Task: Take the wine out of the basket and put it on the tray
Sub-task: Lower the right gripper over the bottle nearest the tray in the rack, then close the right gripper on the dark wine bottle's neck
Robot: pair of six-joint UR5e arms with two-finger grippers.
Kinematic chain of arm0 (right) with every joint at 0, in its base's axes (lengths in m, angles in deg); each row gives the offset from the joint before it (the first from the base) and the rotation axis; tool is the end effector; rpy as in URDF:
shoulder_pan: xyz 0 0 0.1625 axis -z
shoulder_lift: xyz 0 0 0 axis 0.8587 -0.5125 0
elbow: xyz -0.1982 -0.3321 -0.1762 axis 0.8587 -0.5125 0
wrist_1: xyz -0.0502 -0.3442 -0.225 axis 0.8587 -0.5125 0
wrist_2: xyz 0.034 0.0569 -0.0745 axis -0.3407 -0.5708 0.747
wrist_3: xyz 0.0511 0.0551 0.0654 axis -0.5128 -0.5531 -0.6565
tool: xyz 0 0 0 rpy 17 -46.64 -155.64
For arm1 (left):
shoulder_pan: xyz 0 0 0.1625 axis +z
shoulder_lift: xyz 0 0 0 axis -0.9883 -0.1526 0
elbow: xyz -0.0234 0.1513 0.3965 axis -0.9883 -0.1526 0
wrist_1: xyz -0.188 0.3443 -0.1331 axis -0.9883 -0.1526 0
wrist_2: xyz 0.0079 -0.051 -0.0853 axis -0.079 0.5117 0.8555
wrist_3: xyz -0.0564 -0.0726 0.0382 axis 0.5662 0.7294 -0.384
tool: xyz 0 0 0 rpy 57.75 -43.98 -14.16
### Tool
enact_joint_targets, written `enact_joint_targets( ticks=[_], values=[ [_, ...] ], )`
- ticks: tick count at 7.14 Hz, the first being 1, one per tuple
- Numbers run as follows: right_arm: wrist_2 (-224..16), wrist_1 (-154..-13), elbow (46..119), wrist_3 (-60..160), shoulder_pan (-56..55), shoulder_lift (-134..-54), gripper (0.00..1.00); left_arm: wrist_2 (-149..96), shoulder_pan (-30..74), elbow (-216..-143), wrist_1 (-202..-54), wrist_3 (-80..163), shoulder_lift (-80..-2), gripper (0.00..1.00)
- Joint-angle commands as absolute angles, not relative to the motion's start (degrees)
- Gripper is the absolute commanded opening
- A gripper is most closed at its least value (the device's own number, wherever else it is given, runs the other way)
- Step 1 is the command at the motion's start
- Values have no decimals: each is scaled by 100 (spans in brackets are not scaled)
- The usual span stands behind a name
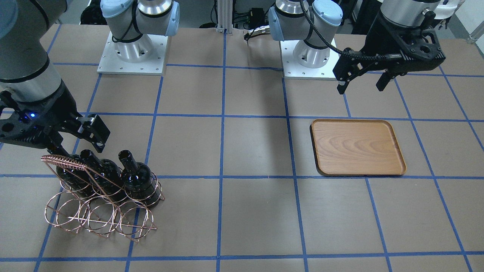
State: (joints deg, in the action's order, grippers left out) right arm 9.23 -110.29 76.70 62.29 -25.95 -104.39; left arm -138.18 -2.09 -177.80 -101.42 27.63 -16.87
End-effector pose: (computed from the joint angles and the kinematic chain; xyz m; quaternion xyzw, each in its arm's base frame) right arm 0.0837 -0.5829 0.4429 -0.0803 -0.9952 0.0551 0.0021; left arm -0.0774 -0.4796 0.5314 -0.0667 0.9968 -0.0442 0.0049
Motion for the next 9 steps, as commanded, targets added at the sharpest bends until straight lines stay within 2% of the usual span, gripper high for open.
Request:
enact_joint_targets(
  ticks=[1, 3, 4, 5, 7, 9],
  values=[
    [963, -11037, 7711, 6239, -2600, -10220, 77, -13831, -210, -17777, -10143, 2763, -1680, 100],
    [973, -11019, 7719, 6266, -2600, -10114, 75, -13822, -210, -17777, -10143, 2763, -1680, 100],
    [1016, -11002, 7737, 6336, -2600, -10113, 68, -13831, -210, -17777, -10143, 2763, -1680, 100],
    [1026, -11019, 7807, 6363, -2600, -10104, 67, -13848, -210, -17777, -10143, 2763, -1671, 100],
    [1061, -11054, 7842, 6354, -2591, -10078, 56, -13848, -210, -17777, -10143, 2763, -1671, 100],
    [1052, -10993, 7842, 6363, -2591, -10078, 26, -13840, -210, -17777, -10152, 2763, -1671, 100]
  ],
)
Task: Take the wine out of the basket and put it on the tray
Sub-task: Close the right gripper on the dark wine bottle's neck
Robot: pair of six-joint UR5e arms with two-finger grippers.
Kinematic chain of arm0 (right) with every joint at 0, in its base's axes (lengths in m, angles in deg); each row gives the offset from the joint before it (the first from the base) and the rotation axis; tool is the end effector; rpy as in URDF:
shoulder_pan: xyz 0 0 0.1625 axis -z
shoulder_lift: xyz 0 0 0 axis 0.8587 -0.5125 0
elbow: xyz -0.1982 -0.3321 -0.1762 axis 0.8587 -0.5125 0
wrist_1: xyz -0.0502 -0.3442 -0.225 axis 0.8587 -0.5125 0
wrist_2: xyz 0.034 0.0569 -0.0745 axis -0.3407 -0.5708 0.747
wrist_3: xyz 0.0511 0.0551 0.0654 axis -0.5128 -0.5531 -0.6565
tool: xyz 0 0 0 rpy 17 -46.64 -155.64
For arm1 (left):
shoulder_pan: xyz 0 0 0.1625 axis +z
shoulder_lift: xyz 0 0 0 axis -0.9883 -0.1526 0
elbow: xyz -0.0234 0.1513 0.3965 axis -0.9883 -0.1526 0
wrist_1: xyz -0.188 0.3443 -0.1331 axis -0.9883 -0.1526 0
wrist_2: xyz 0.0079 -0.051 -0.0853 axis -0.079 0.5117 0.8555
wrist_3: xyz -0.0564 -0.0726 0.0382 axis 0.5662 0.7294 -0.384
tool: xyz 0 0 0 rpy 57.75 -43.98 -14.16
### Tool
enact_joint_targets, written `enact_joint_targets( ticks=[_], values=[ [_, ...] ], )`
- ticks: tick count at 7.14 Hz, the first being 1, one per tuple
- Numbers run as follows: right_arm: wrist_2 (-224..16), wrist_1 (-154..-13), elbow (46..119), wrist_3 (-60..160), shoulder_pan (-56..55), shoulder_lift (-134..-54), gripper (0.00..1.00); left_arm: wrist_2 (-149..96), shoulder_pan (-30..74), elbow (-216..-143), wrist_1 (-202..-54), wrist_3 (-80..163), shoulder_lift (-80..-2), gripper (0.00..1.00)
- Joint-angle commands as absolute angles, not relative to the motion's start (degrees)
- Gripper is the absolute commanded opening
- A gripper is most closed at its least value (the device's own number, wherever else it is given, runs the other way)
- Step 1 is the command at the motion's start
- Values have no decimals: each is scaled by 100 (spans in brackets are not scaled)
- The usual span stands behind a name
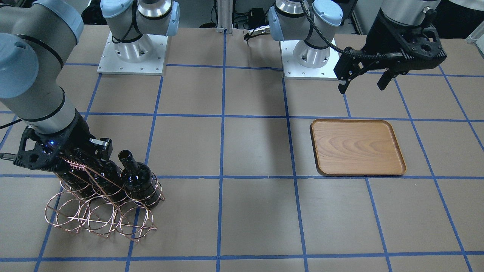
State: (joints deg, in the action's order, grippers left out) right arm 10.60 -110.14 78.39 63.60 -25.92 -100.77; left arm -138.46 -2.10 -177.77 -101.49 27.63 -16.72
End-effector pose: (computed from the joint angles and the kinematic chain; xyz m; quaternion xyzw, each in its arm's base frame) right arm 0.0801 -0.5938 0.3916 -0.0692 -0.9975 0.0072 0.0139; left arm -0.0771 -0.4785 0.5327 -0.0667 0.9967 -0.0451 0.0074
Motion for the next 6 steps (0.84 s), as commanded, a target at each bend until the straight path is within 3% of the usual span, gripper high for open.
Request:
enact_joint_targets(
  ticks=[1, 3, 6],
  values=[
    [1052, -11001, 7842, 6363, -2591, -10078, 17, -13831, -210, -17777, -10152, 2763, -1671, 100],
    [982, -10958, 7712, 6250, -2600, -10156, 16, -13848, -227, -17777, -10160, 2763, -1671, 100],
    [1060, -9485, 6860, 6223, -2617, -10779, 18, -13857, -218, -17777, -10213, 2763, -1671, 100]
  ],
)
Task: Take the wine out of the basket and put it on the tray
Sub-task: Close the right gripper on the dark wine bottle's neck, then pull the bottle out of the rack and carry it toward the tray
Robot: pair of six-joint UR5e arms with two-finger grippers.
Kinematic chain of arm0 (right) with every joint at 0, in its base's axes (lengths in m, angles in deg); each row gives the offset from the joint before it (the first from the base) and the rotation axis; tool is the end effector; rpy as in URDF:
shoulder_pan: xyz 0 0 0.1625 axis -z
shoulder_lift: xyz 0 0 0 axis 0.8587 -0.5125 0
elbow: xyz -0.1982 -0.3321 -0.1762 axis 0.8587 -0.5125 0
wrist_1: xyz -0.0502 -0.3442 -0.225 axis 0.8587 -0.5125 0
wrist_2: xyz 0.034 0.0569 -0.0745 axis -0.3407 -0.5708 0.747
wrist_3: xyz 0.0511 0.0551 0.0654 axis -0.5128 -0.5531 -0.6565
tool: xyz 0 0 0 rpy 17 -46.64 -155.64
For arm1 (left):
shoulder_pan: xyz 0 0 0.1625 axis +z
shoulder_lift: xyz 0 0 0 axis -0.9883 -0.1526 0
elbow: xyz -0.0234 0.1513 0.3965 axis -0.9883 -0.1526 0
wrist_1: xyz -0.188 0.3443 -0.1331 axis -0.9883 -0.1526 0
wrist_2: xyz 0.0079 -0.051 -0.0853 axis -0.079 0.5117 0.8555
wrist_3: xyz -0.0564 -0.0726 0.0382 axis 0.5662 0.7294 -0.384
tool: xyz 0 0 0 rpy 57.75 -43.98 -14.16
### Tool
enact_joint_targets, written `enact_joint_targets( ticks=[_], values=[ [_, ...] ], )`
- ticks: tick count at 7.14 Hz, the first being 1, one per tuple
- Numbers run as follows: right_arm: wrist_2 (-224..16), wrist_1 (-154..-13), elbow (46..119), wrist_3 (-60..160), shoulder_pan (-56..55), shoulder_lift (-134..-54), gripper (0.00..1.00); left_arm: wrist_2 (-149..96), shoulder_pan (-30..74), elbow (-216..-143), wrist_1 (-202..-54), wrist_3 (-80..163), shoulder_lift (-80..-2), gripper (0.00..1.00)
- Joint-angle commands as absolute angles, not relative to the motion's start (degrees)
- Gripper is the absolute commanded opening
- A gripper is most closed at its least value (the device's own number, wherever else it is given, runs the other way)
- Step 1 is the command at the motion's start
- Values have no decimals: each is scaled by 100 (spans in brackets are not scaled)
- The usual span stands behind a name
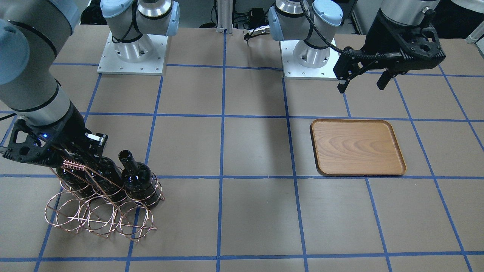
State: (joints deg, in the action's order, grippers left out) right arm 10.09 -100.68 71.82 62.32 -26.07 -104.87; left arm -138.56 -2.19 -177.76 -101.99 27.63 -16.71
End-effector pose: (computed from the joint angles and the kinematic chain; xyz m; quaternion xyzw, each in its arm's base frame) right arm 0.0840 -0.5753 0.4722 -0.0791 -0.9967 0.0180 0.0094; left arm -0.0778 -0.4775 0.5320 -0.0660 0.9970 -0.0409 0.0081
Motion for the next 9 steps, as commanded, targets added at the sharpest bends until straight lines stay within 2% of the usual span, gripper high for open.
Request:
enact_joint_targets(
  ticks=[1, 3, 4, 7, 9],
  values=[
    [1148, -9098, 6762, 6214, -2617, -11112, 18, -13857, -218, -17777, -10222, 2763, -1671, 100],
    [1157, -8639, 6779, 5943, -2896, -11596, 18, -13857, -218, -17777, -10231, 2763, -1671, 100],
    [1201, -8646, 6779, 5480, -3351, -11590, 17, -13857, -210, -17777, -10231, 2763, -1671, 100],
    [1036, -8960, 6858, 3599, -4977, -11082, 17, -13883, -183, -17777, -10310, 2763, -1628, 100],
    [1035, -9748, 6858, 2842, -5497, -10485, 17, -13884, -183, -17777, -10310, 2763, -1619, 100]
  ],
)
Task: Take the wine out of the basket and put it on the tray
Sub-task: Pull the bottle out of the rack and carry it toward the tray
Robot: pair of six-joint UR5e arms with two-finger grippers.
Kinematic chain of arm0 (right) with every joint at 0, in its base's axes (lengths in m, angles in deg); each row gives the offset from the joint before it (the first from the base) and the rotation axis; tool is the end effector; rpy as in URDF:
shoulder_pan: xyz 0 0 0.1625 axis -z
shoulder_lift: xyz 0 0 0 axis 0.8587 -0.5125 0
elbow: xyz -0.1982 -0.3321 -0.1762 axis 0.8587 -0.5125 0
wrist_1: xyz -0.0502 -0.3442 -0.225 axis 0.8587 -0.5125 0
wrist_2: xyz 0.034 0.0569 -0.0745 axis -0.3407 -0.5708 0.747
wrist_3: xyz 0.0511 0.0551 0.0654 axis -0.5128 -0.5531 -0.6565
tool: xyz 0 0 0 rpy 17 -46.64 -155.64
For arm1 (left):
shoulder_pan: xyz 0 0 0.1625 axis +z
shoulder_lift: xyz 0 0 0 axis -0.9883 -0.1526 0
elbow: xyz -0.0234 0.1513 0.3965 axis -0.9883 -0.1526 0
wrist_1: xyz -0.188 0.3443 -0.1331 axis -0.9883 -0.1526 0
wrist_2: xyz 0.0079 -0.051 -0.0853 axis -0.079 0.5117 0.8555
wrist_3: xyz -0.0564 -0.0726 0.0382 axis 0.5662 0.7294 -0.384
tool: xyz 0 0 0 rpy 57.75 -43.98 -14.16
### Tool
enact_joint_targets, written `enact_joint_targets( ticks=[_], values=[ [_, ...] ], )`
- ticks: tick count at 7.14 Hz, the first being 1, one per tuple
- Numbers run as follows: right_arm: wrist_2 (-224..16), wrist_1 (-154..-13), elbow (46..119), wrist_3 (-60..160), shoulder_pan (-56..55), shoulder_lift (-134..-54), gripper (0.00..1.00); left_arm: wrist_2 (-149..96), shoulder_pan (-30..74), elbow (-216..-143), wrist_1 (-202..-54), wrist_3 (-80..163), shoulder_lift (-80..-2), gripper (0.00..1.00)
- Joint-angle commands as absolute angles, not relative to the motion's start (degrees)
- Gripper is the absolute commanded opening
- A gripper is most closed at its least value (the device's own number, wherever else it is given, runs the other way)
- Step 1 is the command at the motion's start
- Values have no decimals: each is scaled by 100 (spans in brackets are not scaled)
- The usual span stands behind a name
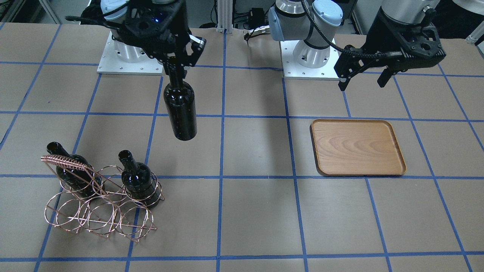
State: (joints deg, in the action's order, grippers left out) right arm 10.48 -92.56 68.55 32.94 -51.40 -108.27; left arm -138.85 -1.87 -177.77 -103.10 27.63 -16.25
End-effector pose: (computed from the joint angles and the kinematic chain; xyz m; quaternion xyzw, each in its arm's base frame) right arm 0.3114 -0.4575 0.5187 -0.1142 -0.9934 0.0106 0.0089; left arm -0.0752 -0.4732 0.5335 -0.0688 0.9970 -0.0350 0.0104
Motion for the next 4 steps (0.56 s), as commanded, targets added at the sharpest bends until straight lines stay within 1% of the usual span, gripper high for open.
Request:
enact_joint_targets(
  ticks=[1, 2, 4],
  values=[
    [1035, -9962, 6858, 2656, -5596, -10239, 17, -13884, -183, -17777, -10310, 2763, -1619, 100],
    [1026, -10164, 6858, 2567, -5666, -9975, 17, -13884, -183, -17785, -10310, 2763, -1619, 100],
    [885, -10377, 6867, 2277, -5903, -9701, 17, -13875, -175, -17750, -10301, 2763, -1627, 100]
  ],
)
